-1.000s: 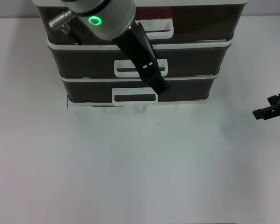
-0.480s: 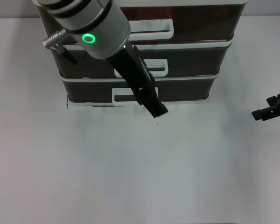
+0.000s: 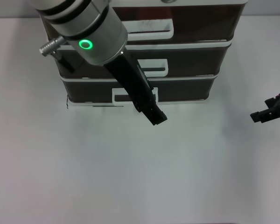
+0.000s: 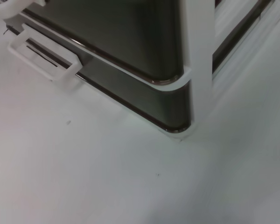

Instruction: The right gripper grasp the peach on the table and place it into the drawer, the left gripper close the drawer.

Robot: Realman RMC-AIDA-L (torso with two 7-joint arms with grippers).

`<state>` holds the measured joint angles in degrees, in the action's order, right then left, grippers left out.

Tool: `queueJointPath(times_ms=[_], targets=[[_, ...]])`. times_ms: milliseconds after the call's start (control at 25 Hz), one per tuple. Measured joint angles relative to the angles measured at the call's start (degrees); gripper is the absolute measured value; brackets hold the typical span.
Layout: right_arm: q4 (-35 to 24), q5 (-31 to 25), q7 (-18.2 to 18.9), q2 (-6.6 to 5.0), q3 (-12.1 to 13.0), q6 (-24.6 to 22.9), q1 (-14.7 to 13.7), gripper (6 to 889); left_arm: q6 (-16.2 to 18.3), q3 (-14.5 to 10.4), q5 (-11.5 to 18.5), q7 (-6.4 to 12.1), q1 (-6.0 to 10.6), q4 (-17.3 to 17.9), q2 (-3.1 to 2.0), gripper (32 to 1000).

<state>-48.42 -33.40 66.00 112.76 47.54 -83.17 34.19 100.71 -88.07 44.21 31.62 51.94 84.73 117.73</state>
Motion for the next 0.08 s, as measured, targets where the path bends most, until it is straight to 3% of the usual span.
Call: queueJointPath(times_ms=[80], targets=[[0.0,0.0,0.0,0.0,0.0,0.01,0.0,743,0.11,0.0,0.0,-0.06,0.0,0.0,0.01,813]])
